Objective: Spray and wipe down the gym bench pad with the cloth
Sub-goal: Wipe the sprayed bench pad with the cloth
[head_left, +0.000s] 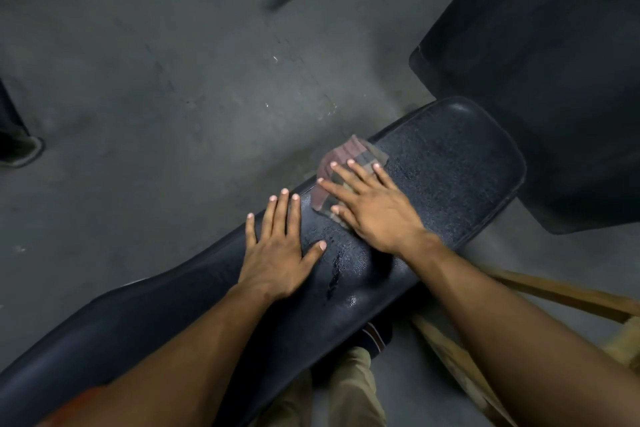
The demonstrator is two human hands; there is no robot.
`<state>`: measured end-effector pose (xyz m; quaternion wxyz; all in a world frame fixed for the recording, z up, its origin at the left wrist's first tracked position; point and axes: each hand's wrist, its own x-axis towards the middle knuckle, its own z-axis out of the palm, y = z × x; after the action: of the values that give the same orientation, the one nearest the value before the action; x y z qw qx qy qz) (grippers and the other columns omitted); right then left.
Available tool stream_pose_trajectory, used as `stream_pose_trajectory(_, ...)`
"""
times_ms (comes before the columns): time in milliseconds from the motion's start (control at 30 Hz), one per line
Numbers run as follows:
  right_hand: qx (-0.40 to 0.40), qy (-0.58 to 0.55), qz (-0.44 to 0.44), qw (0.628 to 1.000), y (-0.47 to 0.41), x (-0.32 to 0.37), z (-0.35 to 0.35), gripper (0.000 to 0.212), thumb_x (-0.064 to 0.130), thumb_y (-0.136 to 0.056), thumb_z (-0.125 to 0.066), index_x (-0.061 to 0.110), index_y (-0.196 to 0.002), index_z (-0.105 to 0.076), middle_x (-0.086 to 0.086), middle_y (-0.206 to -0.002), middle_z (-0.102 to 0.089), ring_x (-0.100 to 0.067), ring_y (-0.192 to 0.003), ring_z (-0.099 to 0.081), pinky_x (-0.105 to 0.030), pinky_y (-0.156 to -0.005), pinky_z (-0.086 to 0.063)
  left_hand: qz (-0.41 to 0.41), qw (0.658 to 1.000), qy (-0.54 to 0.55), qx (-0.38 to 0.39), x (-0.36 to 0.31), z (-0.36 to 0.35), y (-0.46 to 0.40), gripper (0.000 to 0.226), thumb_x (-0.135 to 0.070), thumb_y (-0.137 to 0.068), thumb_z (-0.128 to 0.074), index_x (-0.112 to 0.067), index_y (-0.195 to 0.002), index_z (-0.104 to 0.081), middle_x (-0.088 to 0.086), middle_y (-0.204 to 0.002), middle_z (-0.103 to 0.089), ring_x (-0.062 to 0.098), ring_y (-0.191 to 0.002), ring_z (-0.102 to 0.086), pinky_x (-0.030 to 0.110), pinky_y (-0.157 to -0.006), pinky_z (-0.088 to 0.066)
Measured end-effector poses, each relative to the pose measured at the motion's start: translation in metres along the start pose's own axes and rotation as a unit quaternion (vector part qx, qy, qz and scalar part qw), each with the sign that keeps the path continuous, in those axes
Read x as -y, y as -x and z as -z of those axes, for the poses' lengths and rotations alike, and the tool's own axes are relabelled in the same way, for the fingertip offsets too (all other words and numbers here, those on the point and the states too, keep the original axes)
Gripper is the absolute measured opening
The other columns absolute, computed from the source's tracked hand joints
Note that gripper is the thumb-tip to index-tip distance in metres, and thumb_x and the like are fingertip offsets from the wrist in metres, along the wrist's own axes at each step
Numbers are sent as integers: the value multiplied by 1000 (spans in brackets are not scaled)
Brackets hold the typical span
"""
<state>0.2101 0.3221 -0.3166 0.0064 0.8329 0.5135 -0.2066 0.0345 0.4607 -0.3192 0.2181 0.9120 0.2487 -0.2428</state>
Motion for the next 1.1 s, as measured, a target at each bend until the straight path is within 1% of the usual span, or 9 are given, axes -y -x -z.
stream_pose_trajectory(133,-29,-30,-127,991,-31,-12,10,54,48,-108,-29,35,-160,-31,3,-172,-22,-23,-161,-11,-54,-128,-1,1,1000,-8,0,1,-1,-1,94,-75,-98,-21,-22,-162,22,-4,-168,33,17,-157,26,56,-126,13)
stream_pose_trajectory(300,27,17,36,999,-24,-21,19,56,51,-108,-23,38,-162,-21,6,-173,-17,-21,-160,-11,-51,-129,-2,3,1000,-4,3,0,0,-2,94,-76,-98,-21,-23,-162,22,-5,-167,35,17,-157,26,55,-126,13)
stream_pose_trajectory(333,21,17,17,999,-24,-36,21,55,50,-109,-24,38,-162,-20,6,-173,-16,-20,-160,-11,-51,-129,-4,2,1000,-2,4,1,0,-2,94,-76,-98,-21,-23,-162,22,-6,-165,37,17,-157,26,55,-126,13)
stream_pose_trajectory(433,-27,-39,-160,986,-23,-89,28,53,45,-110,-28,34,-162,-24,3,-174,-13,-23,-161,-7,-53,-127,-3,-1,1000,-4,3,3,-2,-3,94,-77,-97,-20,-24,-161,23,-8,-162,40,17,-157,27,56,-126,13)
stream_pose_trajectory(500,-38,-72,-224,971,-24,-105,28,54,47,-110,-28,32,-162,-25,1,-174,-12,-25,-161,-4,-53,-127,-1,1,1000,-12,-4,2,-4,-2,94,-77,-97,-19,-24,-161,24,-7,-166,36,16,-157,27,56,-126,12)
stream_pose_trajectory(733,-8,-37,-128,991,-20,-113,31,55,50,-110,-25,35,-162,-22,6,-173,-13,-21,-161,-6,-51,-129,-5,8,1000,-24,-18,-2,-3,0,96,-78,-95,-17,-21,-163,20,-3,-170,29,17,-158,23,57,-127,9)
stream_pose_trajectory(800,-27,-42,-146,988,-23,-119,26,54,49,-110,-24,34,-162,-23,5,-173,-15,-22,-161,-7,-51,-129,-5,3,1000,-7,-26,-13,2,-5,96,-76,-97,-23,-20,-164,14,-2,-172,22,16,-159,20,54,-127,11)
stream_pose_trajectory(1000,-65,-88,-268,957,-30,-141,32,54,45,-110,-27,28,-162,-28,-3,-173,-15,-29,-161,-8,-56,-128,-5,-99,995,-11,-14,-80,15,-57,93,-73,-99,-28,-20,-166,9,-1,-173,19,16,-159,19,53,-127,12)
stream_pose_trajectory(1100,-60,-69,-233,968,-20,-135,33,55,43,-110,-29,29,-163,-25,-5,-174,-13,-32,-160,-8,-58,-127,-7,-112,993,-25,0,-109,20,-75,93,-73,-100,-27,-19,-165,11,0,-173,22,17,-159,21,51,-127,14)
